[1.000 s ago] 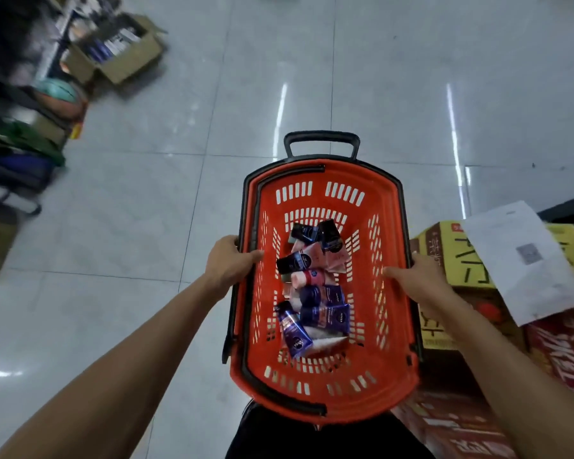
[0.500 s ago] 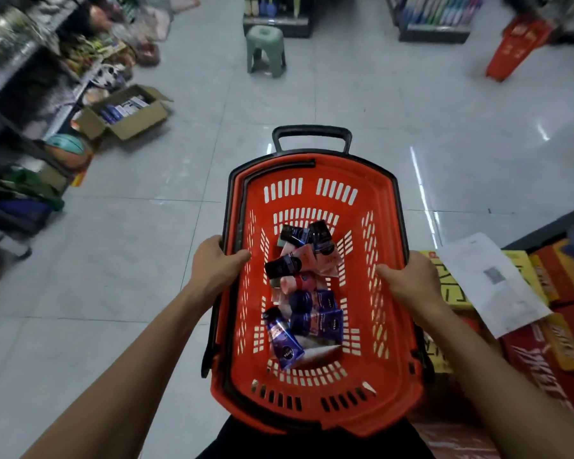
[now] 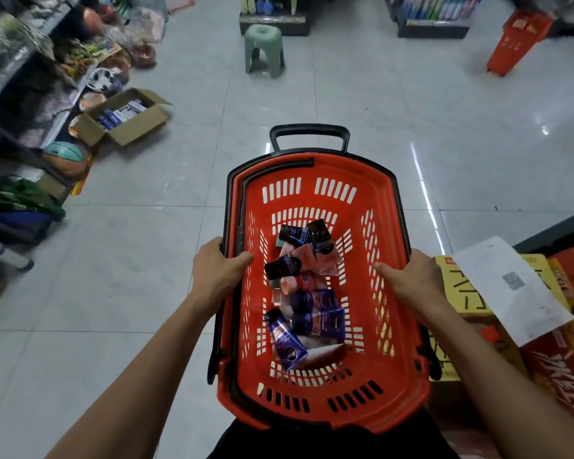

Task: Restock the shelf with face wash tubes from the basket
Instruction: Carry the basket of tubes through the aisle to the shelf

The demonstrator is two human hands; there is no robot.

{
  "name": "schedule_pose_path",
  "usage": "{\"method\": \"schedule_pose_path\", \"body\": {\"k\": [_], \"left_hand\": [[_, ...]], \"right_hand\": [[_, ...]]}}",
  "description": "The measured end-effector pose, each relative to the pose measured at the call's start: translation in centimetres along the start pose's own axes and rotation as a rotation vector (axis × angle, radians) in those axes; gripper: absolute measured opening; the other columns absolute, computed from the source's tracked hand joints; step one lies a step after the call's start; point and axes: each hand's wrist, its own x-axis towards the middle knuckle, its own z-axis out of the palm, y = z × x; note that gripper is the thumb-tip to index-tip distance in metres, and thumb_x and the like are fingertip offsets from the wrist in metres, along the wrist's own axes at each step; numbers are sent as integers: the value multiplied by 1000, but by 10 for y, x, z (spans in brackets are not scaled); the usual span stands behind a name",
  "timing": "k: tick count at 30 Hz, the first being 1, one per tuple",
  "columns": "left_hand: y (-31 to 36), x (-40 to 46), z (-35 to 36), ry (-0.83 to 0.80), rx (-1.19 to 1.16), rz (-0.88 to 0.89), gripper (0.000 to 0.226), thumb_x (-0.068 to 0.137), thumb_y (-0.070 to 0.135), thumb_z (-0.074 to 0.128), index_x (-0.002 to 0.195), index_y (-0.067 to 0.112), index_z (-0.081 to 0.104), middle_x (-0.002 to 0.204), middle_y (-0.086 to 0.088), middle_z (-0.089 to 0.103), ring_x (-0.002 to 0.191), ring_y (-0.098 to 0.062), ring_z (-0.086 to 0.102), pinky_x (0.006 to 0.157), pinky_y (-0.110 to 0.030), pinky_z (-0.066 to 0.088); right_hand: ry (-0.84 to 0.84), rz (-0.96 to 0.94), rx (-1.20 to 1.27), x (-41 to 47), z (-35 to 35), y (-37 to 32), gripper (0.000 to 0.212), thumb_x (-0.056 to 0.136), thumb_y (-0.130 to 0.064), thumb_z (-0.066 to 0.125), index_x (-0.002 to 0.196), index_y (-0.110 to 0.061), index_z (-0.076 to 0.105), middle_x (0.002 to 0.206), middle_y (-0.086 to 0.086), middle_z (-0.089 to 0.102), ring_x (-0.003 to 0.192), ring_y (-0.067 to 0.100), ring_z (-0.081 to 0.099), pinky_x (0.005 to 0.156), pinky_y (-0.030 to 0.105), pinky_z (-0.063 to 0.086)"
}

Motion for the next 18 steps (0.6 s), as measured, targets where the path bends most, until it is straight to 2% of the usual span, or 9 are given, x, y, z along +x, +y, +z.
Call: {"method": "schedule_pose_path", "body": {"k": [4, 10, 14, 18], "left_hand": [[16, 30, 12, 4, -41, -40, 36, 88, 43, 80, 113, 23, 63, 94, 6, 77, 75, -15, 79, 72, -32, 63], [62, 101, 50, 17, -8, -61, 32, 86, 42, 82, 106, 24, 65, 91, 6, 78, 72, -14, 78, 72, -33, 64], [100, 149, 85, 27, 2, -72, 38, 85, 45, 82, 110, 21, 67, 93, 4, 78, 73, -15, 79, 74, -34, 64], [147, 186, 124, 51, -29, -52, 36, 84, 45, 83, 107, 23, 67, 90, 6, 78, 73, -13, 78, 74, -33, 63]], "right_hand": [[-11, 19, 9, 32, 0, -8, 49, 85, -53, 72, 110, -15, 54, 104, 6, 68, 84, 25, 70, 77, 43, 60], [-45, 33, 13, 117, -11, -20, 53, 86, -50, 73, 116, -9, 55, 107, 8, 68, 82, 23, 66, 74, 36, 56], [-76, 15, 20, 189, -32, -29, 56, 86, -50, 73, 120, -10, 55, 108, 8, 68, 87, 26, 69, 81, 42, 59], [-76, -16, 44, 261, -66, -38, 55, 87, -51, 72, 120, -11, 54, 107, 7, 68, 85, 25, 69, 81, 42, 59]]}}
